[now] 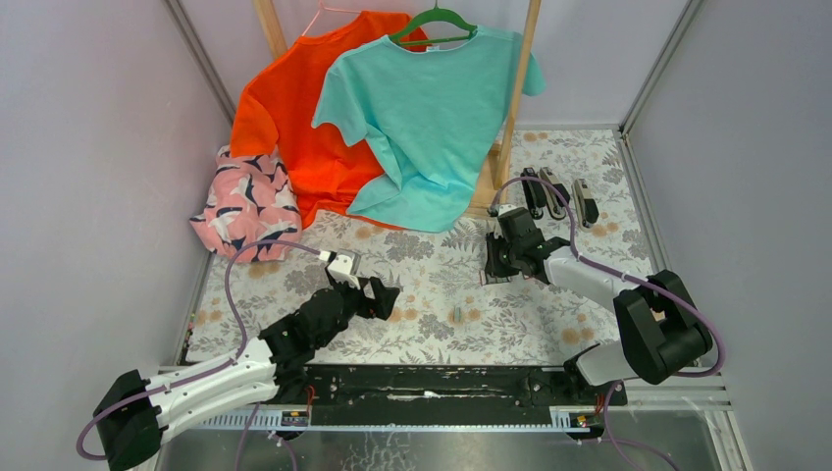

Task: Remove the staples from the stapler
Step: Place the staple in the staple box.

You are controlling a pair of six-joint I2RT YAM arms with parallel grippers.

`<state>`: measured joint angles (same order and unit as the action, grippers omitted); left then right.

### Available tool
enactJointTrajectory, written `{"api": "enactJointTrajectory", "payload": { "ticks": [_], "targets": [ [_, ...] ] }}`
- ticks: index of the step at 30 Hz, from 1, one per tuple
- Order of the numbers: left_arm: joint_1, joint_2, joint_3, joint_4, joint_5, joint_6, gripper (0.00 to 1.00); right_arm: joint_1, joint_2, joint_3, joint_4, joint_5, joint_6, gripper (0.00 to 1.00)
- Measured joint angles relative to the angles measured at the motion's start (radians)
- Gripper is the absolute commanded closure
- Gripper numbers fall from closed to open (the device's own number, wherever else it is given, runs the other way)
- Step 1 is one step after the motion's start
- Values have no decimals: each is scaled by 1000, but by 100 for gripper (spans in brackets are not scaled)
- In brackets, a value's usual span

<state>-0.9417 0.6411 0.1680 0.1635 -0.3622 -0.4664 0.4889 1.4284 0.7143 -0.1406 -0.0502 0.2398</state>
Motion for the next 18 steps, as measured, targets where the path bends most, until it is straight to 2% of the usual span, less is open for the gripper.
{"api": "enactJointTrajectory", "payload": {
  "ticks": [18],
  "targets": [
    [0, -6, 0, 0, 0, 0, 8, 0, 12, 0, 4, -22, 0, 82]
  ]
}}
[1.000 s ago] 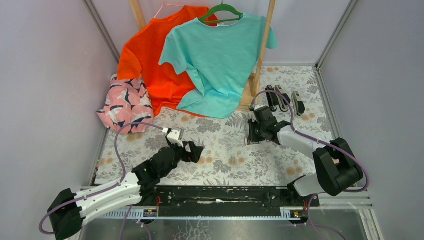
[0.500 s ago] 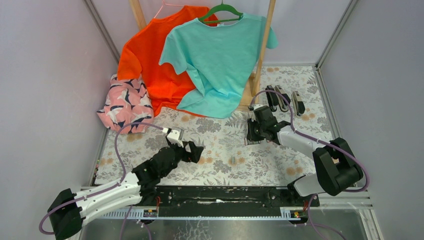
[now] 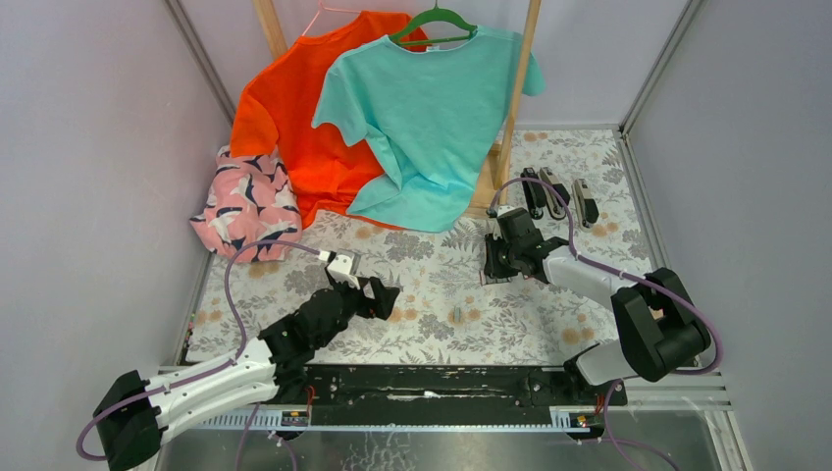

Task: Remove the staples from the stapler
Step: Place the staple in the staple box.

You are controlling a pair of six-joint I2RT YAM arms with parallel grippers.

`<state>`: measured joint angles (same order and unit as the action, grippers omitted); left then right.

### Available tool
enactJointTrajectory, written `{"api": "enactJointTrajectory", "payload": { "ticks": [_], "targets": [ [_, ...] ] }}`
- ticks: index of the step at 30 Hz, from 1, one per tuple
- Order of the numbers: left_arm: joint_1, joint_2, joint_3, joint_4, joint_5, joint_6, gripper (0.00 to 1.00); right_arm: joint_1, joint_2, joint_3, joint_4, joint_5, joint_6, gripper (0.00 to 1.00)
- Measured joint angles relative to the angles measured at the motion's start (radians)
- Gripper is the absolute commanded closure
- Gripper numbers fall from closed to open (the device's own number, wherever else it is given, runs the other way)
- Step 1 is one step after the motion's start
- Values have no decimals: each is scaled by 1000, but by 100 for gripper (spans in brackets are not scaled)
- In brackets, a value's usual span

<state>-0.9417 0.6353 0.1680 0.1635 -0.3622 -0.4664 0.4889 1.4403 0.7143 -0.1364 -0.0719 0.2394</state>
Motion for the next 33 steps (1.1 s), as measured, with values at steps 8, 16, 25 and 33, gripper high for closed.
{"api": "enactJointTrajectory", "payload": {
  "ticks": [8, 16, 25, 33],
  "targets": [
    [0, -2, 0, 0, 0, 0, 8, 0, 14, 0, 0, 0, 0, 81],
    [0, -2, 0, 0, 0, 0, 8, 0, 19, 0, 0, -2, 0, 78],
    [0, -2, 0, 0, 0, 0, 8, 0, 20, 0, 1, -27, 0, 72],
    [0, -2, 0, 0, 0, 0, 8, 0, 20, 0, 15, -27, 0, 68]
  ]
}}
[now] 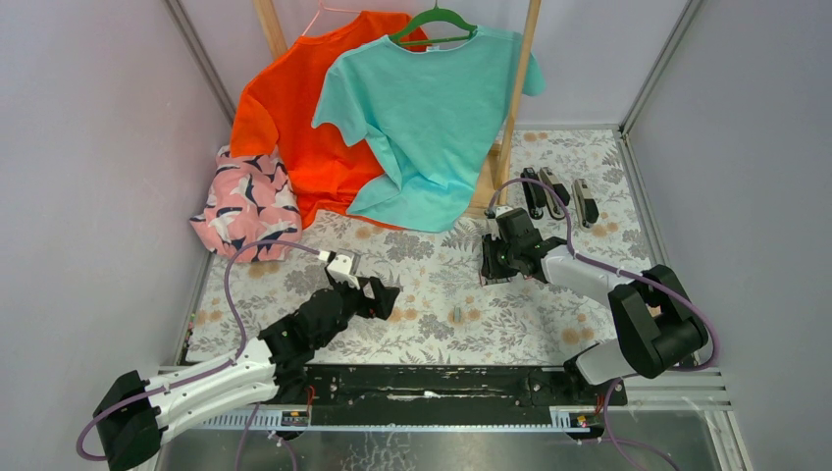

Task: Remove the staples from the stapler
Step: Place the staple in the staple box.

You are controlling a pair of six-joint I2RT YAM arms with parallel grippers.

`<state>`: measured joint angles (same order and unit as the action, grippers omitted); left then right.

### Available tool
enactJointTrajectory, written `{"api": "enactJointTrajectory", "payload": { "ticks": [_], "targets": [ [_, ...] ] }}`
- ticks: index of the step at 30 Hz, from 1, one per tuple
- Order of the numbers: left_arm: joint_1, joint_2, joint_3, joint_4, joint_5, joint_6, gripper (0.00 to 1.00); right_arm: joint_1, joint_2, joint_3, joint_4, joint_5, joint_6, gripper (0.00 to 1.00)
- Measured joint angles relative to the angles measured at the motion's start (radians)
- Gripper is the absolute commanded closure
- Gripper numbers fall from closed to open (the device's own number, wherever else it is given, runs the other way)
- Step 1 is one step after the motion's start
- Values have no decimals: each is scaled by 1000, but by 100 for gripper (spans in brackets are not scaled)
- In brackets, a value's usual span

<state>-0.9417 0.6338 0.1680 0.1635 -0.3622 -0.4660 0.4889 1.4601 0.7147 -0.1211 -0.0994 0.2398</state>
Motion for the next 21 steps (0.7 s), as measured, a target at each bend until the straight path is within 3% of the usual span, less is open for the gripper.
{"api": "enactJointTrajectory", "payload": {
  "ticks": [14, 21],
  "targets": [
    [0, 0, 0, 0, 0, 0, 8, 0, -40, 0, 0, 5, 0, 70],
    [0, -1, 0, 0, 0, 0, 8, 0, -46, 0, 0, 13, 0, 77]
  ]
}}
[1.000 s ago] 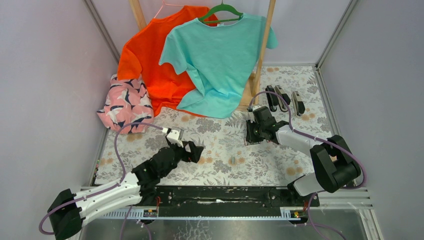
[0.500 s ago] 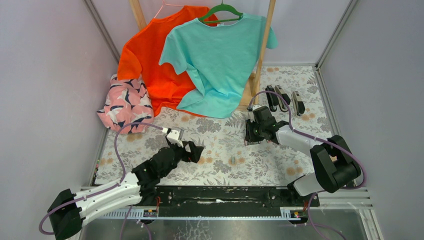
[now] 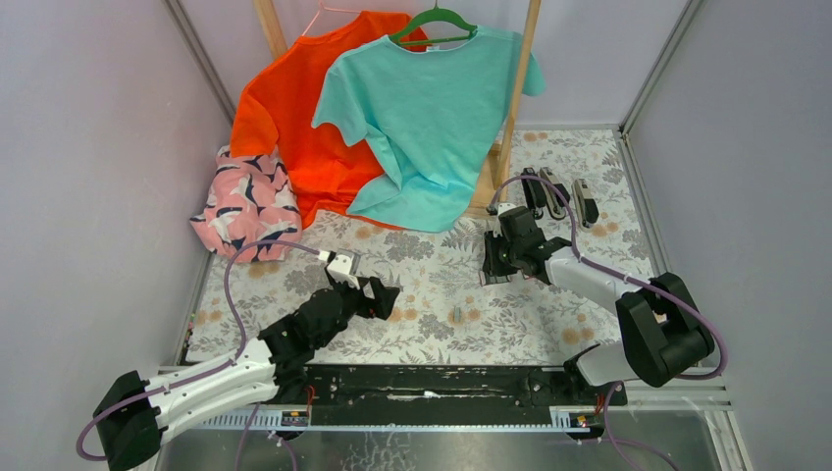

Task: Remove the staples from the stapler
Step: Place the staple in the staple box.

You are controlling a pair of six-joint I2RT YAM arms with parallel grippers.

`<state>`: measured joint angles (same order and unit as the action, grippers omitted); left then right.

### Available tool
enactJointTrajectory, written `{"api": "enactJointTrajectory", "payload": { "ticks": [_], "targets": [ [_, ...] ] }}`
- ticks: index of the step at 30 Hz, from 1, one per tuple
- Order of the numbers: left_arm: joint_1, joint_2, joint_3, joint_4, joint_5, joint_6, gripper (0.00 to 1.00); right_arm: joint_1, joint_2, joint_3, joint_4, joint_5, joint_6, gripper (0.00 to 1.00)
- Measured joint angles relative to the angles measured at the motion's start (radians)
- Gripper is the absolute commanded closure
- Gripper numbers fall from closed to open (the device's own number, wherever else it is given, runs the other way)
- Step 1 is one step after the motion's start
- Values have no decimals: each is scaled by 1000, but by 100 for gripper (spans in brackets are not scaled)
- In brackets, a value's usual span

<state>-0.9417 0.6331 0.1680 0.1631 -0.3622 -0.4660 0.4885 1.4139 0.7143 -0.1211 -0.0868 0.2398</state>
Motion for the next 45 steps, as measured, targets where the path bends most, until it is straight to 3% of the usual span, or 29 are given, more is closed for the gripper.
{"api": "enactJointTrajectory", "payload": {
  "ticks": [13, 45],
  "targets": [
    [0, -7, 0, 0, 0, 0, 8, -40, 10, -1, 0, 22, 6, 68],
    [0, -9, 0, 0, 0, 0, 8, -49, 46, -1, -1, -99, 16, 72]
  ]
}}
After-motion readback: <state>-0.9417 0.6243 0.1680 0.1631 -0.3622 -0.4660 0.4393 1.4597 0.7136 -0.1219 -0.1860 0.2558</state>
